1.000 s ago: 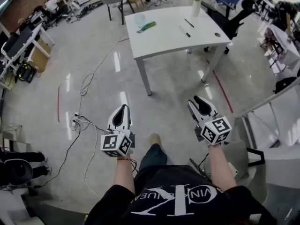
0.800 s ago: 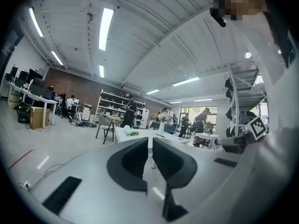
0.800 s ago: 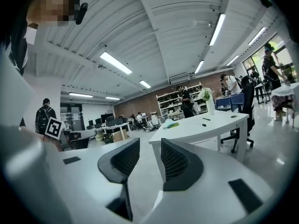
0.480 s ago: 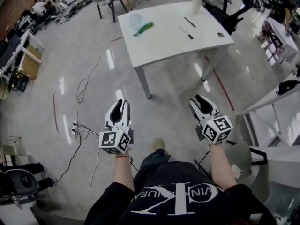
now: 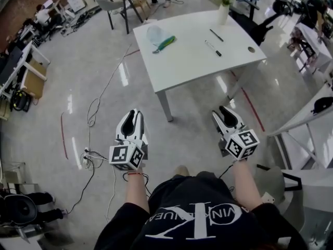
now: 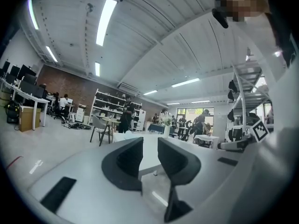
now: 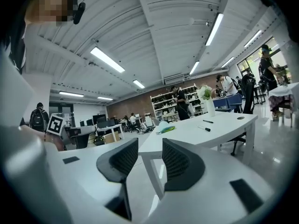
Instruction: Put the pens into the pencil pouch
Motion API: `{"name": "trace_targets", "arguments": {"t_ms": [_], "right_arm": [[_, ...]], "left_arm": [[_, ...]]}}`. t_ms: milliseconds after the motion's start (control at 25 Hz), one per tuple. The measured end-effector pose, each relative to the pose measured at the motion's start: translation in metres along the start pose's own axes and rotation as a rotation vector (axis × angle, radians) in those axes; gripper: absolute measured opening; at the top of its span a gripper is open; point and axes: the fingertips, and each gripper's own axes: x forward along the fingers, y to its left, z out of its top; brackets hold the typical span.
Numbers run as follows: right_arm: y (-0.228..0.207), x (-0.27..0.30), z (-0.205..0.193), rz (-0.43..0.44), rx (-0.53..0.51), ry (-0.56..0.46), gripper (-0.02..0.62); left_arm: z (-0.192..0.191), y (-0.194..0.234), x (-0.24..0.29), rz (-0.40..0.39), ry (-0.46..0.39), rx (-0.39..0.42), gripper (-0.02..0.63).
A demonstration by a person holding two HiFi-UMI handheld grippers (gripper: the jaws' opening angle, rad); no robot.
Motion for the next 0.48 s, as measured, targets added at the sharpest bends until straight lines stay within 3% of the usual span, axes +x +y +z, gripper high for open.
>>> {"name": "trace_targets", "arguments": {"t_ms": [480], "right_arm": [[-0.056,0.047,0.006,-0.025,0.015,0.022,0.176]], "left_arm": [[-0.019,0.008,0.076,-0.020,0.047,-0.007,0.093]]}}
